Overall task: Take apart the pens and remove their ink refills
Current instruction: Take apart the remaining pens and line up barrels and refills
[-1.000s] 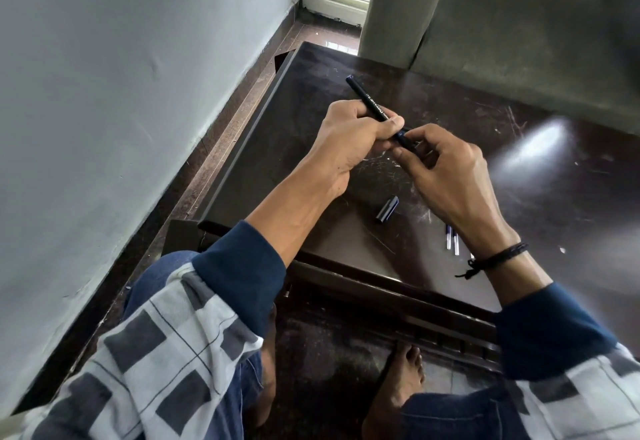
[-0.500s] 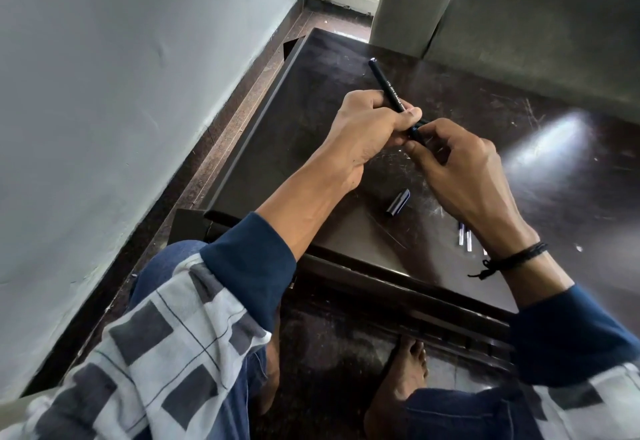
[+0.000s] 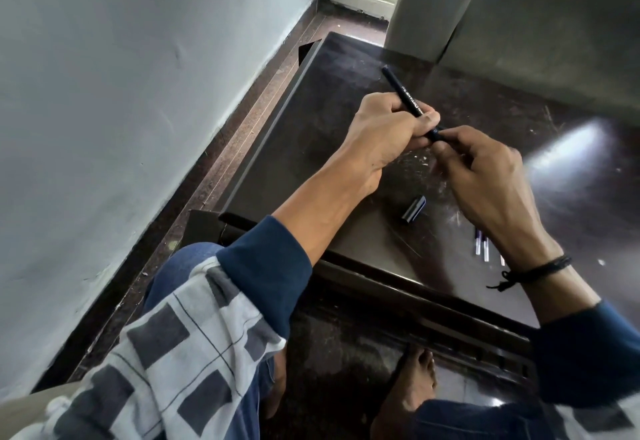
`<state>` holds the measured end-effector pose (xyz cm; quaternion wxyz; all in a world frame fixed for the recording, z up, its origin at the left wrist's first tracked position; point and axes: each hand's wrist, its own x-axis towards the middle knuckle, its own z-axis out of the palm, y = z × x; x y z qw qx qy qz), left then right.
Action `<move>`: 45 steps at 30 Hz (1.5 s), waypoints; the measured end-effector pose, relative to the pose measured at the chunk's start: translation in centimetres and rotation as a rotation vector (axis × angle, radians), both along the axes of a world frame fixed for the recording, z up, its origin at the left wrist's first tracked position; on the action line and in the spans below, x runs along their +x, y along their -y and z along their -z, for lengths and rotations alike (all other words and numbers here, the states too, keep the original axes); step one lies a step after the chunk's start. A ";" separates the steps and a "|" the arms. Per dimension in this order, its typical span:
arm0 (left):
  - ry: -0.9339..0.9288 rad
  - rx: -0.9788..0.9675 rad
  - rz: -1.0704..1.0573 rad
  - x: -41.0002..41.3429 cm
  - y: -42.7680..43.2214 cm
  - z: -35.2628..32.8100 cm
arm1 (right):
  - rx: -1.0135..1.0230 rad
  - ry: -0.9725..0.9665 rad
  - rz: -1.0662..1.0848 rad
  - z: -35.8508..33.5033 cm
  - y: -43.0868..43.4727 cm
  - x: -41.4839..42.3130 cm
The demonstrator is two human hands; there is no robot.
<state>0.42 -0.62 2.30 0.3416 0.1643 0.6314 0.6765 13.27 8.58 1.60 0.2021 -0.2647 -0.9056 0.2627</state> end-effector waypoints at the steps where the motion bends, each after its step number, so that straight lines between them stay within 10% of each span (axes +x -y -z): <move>1: 0.001 0.004 -0.002 0.0 0.0 0.0 | 0.001 -0.026 0.019 0.0 0.0 0.0; 45: 0.111 0.031 0.010 -0.2 0.5 -0.5 | -0.404 -0.107 0.031 -0.5 -0.1 0.0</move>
